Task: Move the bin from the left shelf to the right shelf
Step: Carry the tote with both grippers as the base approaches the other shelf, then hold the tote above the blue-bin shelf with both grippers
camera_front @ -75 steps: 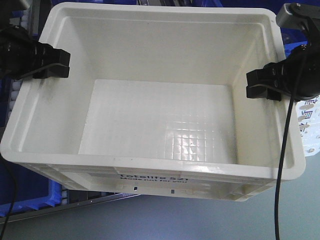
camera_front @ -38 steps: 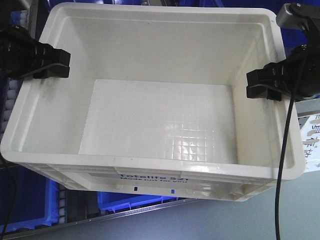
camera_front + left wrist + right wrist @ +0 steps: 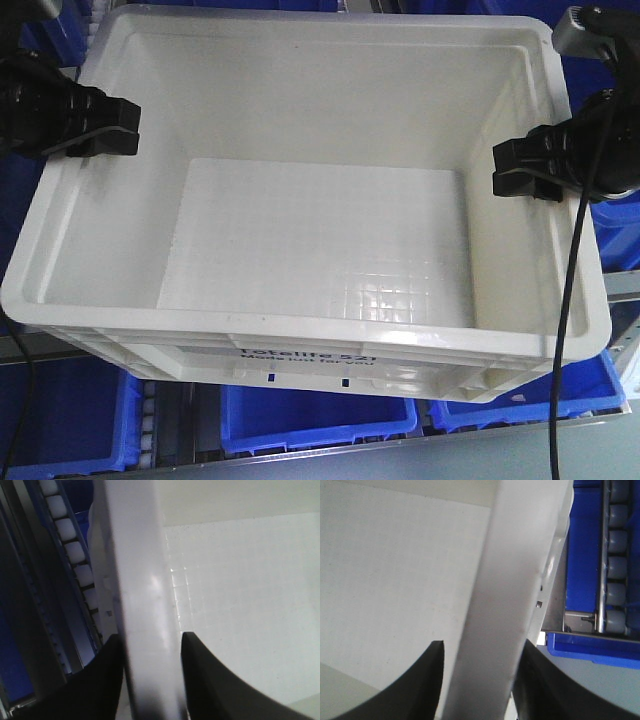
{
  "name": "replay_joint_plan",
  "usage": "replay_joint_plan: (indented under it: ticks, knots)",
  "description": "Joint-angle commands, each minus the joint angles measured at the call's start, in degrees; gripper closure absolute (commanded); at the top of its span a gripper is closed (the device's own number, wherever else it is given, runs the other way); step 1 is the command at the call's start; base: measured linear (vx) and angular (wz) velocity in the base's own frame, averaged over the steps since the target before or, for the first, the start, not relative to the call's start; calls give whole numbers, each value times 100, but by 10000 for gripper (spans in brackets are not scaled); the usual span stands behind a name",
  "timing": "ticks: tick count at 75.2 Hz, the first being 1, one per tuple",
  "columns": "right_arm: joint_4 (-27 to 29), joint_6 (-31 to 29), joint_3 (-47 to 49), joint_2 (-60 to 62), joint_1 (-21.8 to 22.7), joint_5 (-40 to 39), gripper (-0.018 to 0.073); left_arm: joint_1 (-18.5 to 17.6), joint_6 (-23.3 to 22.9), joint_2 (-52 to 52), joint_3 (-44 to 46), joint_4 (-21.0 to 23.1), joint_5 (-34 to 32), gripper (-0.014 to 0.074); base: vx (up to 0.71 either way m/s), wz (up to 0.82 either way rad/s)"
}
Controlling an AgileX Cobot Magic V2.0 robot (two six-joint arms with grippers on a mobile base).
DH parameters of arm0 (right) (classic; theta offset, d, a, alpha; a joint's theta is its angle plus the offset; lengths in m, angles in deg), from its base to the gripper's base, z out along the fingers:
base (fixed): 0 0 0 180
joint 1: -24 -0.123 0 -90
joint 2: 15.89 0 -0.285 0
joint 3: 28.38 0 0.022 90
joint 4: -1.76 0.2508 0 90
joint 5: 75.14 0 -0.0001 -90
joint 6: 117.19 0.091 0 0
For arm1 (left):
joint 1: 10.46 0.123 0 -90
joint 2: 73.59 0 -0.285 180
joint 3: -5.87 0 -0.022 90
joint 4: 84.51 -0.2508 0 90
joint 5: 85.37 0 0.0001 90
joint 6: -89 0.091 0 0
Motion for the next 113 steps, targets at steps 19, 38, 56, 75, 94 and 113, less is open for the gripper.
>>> replay_joint_plan:
  ticks: [19, 38, 56, 75, 94, 113]
  knots:
    - [10, -104, 211, 174, 21, -509, 564, -52, 254, -340, 231, 438, -303, 594, 11, 20]
    - [10, -104, 211, 174, 21, -509, 564, -52, 254, -340, 231, 438, -303, 594, 6, 11]
    - [10, -104, 211, 174, 21, -509, 564, -52, 254, -340, 231, 438, -298, 594, 4, 5]
    - [10, -104, 211, 174, 21, -509, 564, -52, 254, -340, 231, 438, -298, 594, 5, 6]
    - [10, -104, 211, 174, 21, -509, 564, -52, 254, -340, 231, 438, -298, 594, 1, 2]
    - [10, -104, 211, 174, 21, -509, 564, -52, 254, -340, 231, 438, -298, 594, 0, 0]
